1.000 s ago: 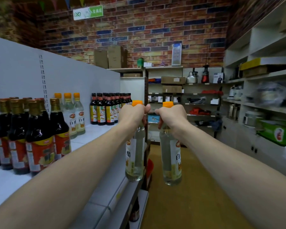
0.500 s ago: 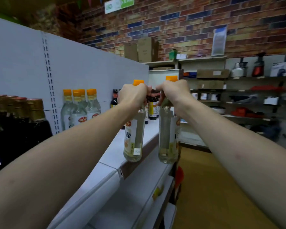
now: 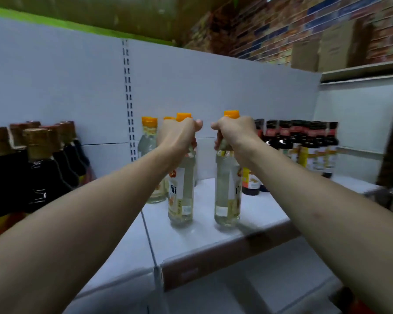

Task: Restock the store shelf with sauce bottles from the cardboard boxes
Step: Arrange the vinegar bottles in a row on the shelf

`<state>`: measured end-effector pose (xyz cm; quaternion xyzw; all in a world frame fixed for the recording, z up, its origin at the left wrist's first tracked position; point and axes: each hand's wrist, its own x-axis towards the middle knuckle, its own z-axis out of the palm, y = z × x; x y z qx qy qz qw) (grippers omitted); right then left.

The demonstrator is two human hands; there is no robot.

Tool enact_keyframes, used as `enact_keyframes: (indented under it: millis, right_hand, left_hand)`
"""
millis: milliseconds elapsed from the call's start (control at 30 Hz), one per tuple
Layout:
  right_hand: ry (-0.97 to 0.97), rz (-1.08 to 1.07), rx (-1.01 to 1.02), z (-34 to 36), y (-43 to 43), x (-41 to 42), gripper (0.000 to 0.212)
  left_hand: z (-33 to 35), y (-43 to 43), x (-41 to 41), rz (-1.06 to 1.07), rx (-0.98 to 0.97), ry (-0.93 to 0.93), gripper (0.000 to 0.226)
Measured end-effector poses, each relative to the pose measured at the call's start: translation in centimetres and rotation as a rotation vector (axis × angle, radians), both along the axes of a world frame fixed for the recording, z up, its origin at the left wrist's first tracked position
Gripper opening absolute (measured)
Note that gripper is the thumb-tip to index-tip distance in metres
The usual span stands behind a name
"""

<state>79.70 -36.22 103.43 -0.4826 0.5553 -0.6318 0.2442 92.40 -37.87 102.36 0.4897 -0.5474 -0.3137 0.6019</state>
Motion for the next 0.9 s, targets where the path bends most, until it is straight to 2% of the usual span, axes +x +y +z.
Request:
enact_keyframes:
  millis: [233, 300, 467, 633, 767, 900]
  right_hand:
    - [0.009, 0.136, 0.003, -1.4, -5.4, 0.2, 0.021]
    - [0.008, 0.142, -0.002, -1.9, -6.2, 0.5, 0.015]
    - [-0.006, 0.126, -0.032, -2.9, -8.3, 0.8, 0.021]
    - [0.14, 0.093, -0.138, -4.4, -9.8, 0.3, 0.049]
    - [0.308, 0.08, -0.208, -4.9, -11.0, 0.1, 0.041]
    - [0.395, 0.046, -0.239, -5.8, -13.7, 0.3, 0.044]
  left_hand:
    - [-1.1, -1.8, 1.7, 0.179, 0.018, -0.05, 0.037]
    - [-1.3, -2.4, 2.2, 0.212, 0.01, -0.056, 0.034]
    - [-1.8, -4.1, 3.1, 0.18, 0.01, -0.045, 0.041]
    - [-2.9, -5.8, 4.0, 0.196, -0.064, -0.096, 0.04]
    - [-3.4, -5.7, 4.5, 0.202, -0.153, -0.212, 0.038]
    - [-4.5, -5.2, 5.0, 0.294, -0.242, -0.399, 0.037]
